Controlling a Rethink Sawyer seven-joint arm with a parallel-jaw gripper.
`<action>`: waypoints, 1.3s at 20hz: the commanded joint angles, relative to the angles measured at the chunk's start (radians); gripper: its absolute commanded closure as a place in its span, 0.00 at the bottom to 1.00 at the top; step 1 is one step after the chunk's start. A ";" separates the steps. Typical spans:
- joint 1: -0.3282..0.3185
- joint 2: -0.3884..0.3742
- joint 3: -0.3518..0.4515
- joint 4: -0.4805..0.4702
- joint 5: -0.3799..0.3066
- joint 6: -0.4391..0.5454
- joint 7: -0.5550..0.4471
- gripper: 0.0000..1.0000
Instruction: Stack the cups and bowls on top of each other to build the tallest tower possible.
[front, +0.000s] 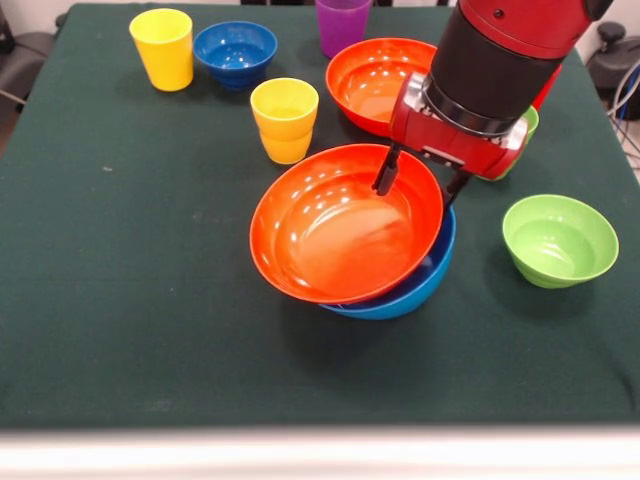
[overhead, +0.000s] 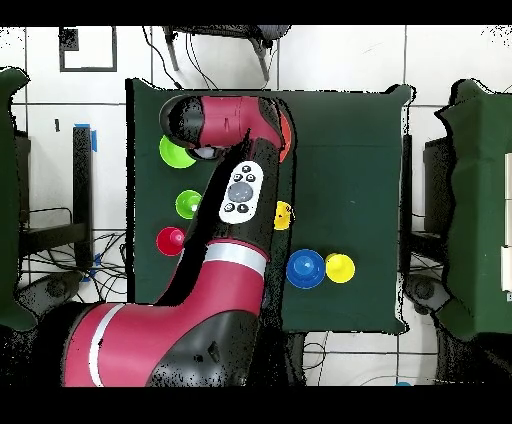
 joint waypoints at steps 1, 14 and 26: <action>0.012 -0.002 0.131 0.087 0.021 -0.003 0.072 0.00; 0.026 -0.021 0.125 0.081 0.036 0.051 0.081 0.00; 0.041 -0.073 0.114 0.112 0.060 0.111 0.095 0.00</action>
